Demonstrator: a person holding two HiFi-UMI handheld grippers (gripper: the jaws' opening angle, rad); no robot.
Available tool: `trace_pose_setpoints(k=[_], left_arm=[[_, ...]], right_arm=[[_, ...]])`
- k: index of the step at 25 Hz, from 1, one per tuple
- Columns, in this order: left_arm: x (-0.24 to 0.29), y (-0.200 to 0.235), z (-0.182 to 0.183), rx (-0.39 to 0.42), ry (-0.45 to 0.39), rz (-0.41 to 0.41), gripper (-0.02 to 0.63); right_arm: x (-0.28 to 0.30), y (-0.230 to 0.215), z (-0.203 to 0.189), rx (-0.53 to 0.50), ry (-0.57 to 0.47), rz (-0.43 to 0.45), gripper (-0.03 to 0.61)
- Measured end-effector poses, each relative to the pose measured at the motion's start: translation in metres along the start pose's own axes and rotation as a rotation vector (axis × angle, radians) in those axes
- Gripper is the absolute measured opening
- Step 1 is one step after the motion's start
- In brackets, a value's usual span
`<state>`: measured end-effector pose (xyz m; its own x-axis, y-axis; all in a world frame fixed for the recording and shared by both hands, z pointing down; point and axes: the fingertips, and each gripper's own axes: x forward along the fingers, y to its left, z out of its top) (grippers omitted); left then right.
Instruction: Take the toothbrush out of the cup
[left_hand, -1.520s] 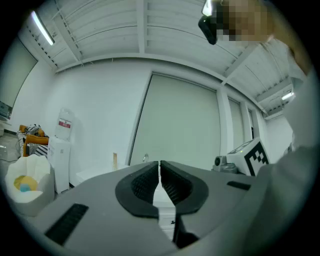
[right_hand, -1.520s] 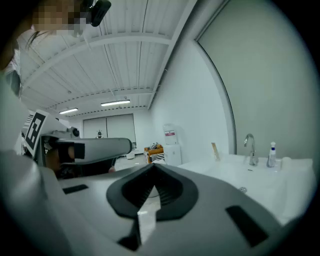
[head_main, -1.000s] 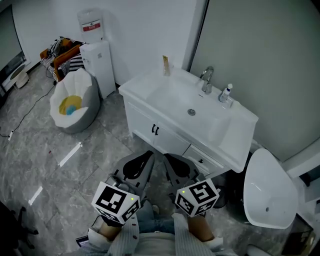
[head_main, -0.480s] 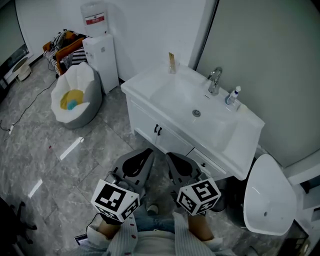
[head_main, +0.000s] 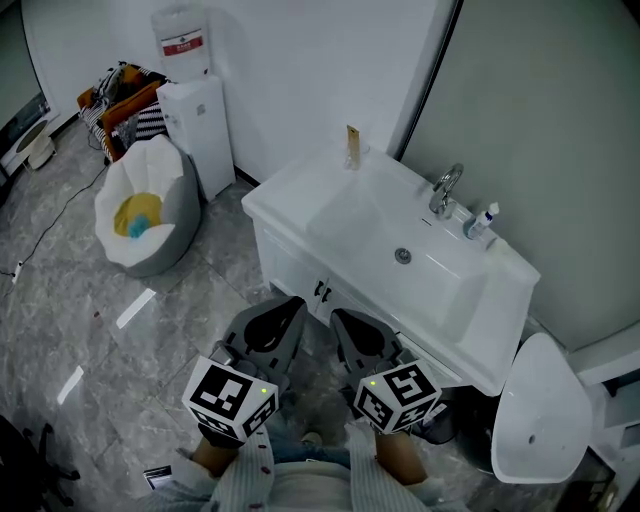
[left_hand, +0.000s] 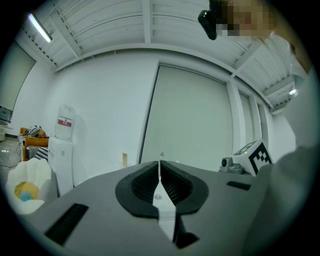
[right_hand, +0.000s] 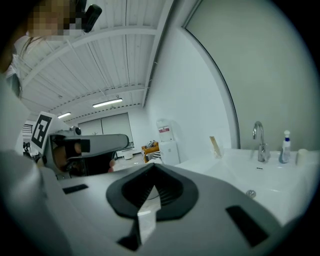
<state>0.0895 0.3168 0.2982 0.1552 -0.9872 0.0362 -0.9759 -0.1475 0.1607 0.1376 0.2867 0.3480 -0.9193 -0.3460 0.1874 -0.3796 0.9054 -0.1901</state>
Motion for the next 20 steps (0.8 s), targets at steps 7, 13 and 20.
trace_pose_setpoints(k=[7,13,20], left_arm=[[0.036,0.054,0.015,0.005,0.005,-0.032,0.026],[0.053,0.102,0.023,0.013,-0.002,-0.056,0.026],[0.064,0.143,0.028,0.016,-0.007,-0.09,0.026]], right_arm=[[0.055,-0.025,0.021,0.019,-0.014,-0.044,0.011],[0.095,-0.04,0.03,0.025,-0.033,-0.1,0.011],[0.128,-0.051,0.035,0.031,-0.04,-0.17,0.011]])
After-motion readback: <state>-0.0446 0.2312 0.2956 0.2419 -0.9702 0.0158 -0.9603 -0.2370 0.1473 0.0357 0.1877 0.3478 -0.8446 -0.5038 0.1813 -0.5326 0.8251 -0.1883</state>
